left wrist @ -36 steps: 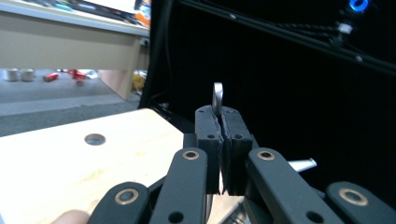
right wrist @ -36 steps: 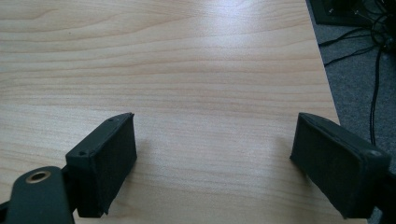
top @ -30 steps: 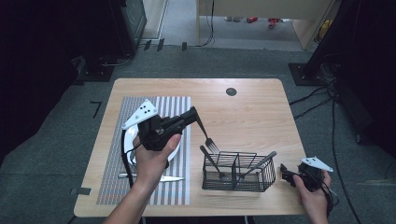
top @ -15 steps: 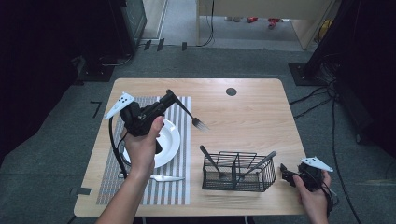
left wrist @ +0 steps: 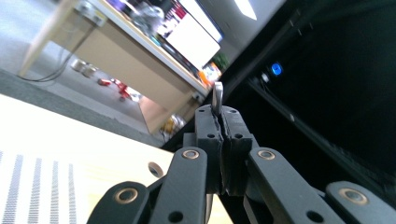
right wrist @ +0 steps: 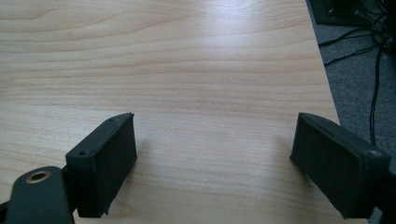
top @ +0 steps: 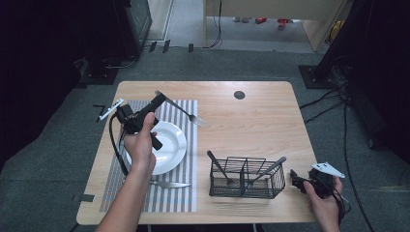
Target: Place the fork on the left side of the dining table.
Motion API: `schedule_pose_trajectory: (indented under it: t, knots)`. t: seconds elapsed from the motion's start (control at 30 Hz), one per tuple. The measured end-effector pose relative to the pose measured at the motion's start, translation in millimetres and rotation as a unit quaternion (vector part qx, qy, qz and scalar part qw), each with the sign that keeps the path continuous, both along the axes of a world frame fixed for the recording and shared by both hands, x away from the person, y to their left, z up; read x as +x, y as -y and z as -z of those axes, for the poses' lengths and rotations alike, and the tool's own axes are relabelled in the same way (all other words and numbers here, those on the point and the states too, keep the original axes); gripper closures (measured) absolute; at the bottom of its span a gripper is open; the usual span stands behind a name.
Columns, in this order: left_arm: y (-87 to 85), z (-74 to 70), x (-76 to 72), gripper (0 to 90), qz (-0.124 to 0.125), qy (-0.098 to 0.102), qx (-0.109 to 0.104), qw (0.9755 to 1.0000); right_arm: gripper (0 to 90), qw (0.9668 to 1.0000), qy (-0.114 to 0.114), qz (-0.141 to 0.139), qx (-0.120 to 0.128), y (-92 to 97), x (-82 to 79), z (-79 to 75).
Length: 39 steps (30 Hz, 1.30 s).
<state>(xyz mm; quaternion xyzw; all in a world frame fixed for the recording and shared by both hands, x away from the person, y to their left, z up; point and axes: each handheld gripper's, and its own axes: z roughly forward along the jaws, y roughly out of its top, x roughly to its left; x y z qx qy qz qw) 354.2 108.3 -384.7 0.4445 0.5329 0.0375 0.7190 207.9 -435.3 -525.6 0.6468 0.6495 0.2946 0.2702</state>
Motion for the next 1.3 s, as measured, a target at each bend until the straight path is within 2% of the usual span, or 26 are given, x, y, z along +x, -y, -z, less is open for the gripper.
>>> schedule_pose_trajectory:
  t: [0.07, 0.17, 0.23, 0.37, 0.43, 0.6, 0.7, 0.77, 0.83, 0.87, 0.93, 1.0, 1.1, 1.2, 1.3]
  knots:
    - [-5.1, 8.5, 4.4, 89.3, -0.007, -0.013, -0.015, 0.9998, 13.9, 1.0, 0.0, 0.0, 0.001, 0.0, 0.0, 0.0]
    - [-10.3, 18.7, 9.7, 89.3, -0.018, -0.026, -0.004, 0.9995, 13.9, 1.0, 0.0, -0.001, 0.0, 0.1, -0.1, 0.0]
    - [-12.7, 24.5, 12.8, 89.3, -0.025, -0.035, -0.007, 0.999, 13.9, 1.0, 0.0, -0.005, 0.0, 0.8, -0.4, 0.0]
    - [-16.1, 37.1, 20.5, 89.3, -0.03, -0.056, -0.041, 0.9971, 14.0, 1.0, 0.0, -0.006, 0.0, 1.1, -0.6, 0.0]
    - [-16.6, 42.6, 23.9, 89.3, -0.025, -0.055, -0.059, 0.9964, 14.0, 1.0, 0.0, -0.006, 0.0, 1.1, -0.6, 0.0]
    - [-17.3, 51.7, 30.8, 89.3, -0.033, -0.06, -0.055, 0.9961, 14.0, 1.0, 0.0, -0.006, -0.001, 1.1, -0.6, 0.0]
    - [-19.4, 58.4, 35.1, 89.3, -0.037, -0.072, -0.066, 0.9945, 13.9, 1.0, 0.0, -0.006, 0.0, 1.1, -0.6, 0.0]
    - [-20.5, 63.7, 38.2, 89.2, -0.042, -0.085, -0.081, 0.9922, 14.0, 1.0, 0.0, -0.006, -0.001, 1.1, -0.6, 0.0]
    - [-21.6, 69.1, 41.0, 89.3, -0.052, -0.102, -0.105, 0.9879, 13.9, 1.0, 0.0, -0.006, -0.001, 1.1, -0.6, 0.0]
    - [-21.3, 70.7, 41.7, 89.2, -0.058, -0.104, -0.105, 0.9872, 14.0, 1.0, 0.0, -0.006, -0.001, 1.1, -0.7, 0.0]
    - [-18.8, 76.8, 43.6, 89.3, -0.091, -0.099, -0.096, 0.9863, 14.0, 1.0, 0.0, -0.006, -0.001, 1.1, -0.7, 0.0]
    - [-18.2, 82.7, 45.9, 89.3, -0.101, -0.091, -0.094, 0.9862, 13.9, 1.0, 0.0, -0.006, 0.0, 1.1, -0.6, 0.0]
    - [-20.8, 91.4, 49.5, 89.3, -0.105, -0.105, -0.116, 0.9821, 14.0, 1.0, 0.0, -0.006, -0.001, 1.1, -0.6, 0.0]
    - [-22.9, 95.7, 51.8, 89.3, -0.119, -0.114, -0.124, 0.9785, 13.9, 1.0, 0.0, -0.006, -0.001, 1.1, -0.6, 0.0]
    - [-23.7, 98.9, 53.7, 89.3, -0.126, -0.121, -0.129, 0.9762, 14.0, 1.0, 0.0, -0.006, 0.0, 1.1, -0.6, 0.0]
